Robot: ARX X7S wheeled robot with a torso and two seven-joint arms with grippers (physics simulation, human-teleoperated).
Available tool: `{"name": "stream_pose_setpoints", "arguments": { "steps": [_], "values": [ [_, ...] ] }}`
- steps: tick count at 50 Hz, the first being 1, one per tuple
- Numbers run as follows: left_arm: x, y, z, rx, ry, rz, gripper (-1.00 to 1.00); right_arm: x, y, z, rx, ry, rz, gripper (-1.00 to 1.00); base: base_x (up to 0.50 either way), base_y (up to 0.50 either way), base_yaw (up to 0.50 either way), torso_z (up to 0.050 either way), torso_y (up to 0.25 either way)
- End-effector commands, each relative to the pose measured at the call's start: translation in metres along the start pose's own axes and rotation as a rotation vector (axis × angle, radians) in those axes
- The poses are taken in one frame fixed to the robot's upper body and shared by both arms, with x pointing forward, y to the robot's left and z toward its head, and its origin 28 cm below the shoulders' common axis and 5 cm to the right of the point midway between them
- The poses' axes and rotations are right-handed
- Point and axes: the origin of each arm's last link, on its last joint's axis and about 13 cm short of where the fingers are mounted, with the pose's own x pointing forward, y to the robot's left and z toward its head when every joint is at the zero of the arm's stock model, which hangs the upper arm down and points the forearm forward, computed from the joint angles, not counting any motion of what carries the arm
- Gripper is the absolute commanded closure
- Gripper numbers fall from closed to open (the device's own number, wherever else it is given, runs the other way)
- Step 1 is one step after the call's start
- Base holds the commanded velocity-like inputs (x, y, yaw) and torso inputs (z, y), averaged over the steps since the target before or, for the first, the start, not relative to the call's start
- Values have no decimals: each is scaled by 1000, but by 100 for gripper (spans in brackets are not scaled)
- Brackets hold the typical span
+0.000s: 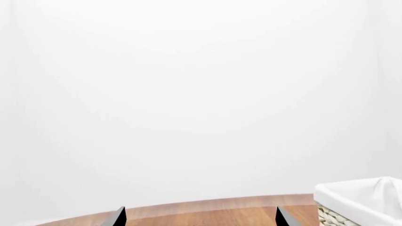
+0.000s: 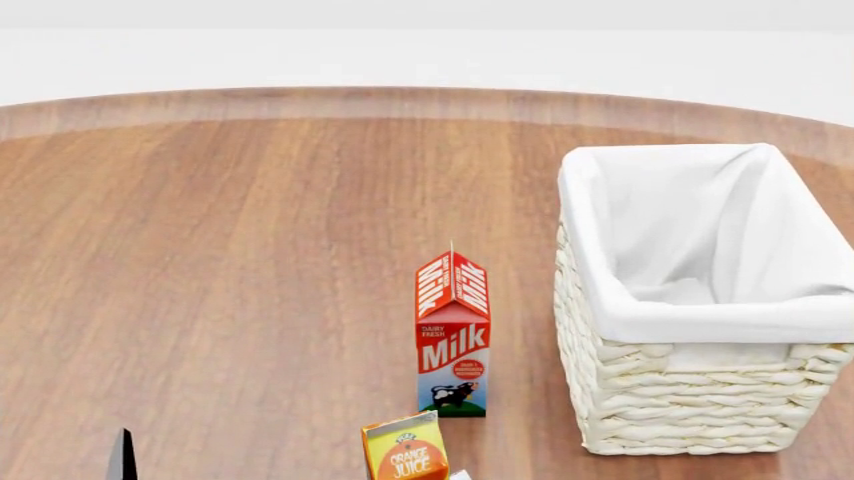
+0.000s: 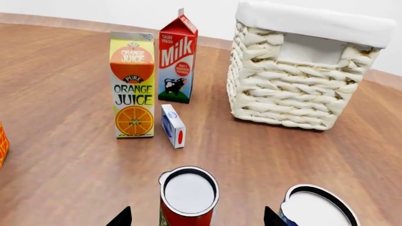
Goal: Pick up the tomato sauce, and put it in the basket.
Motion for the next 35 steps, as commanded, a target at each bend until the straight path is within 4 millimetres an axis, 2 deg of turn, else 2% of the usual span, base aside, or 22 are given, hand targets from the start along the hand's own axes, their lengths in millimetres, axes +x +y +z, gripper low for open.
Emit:
{"name": "stream_pose_setpoints", "arguments": {
  "steps": [1, 14, 21, 23, 35],
  "values": [
    [0, -1, -2, -1, 7, -5, -100, 11, 4, -12, 0, 12, 9, -100, 0, 0, 0, 0, 0],
    [1, -1, -2, -4, 10, -5, -100, 34, 9, -18, -1, -12, 18, -100, 0, 0, 0, 0, 0],
    [1, -1, -3, -2, 12, -5, -100, 53, 8, -23, -4, -15, -4, -100, 0, 0, 0, 0, 0],
    [2, -1, -3, -2, 13, -4, -100, 53, 6, -15, -3, -13, -11, -100, 0, 0, 0, 0, 0],
    [2, -1, -4, -3, 15, -6, -100, 64, 4, -26, 12, 18, -42, -100, 0, 0, 0, 0, 0]
  ]
}}
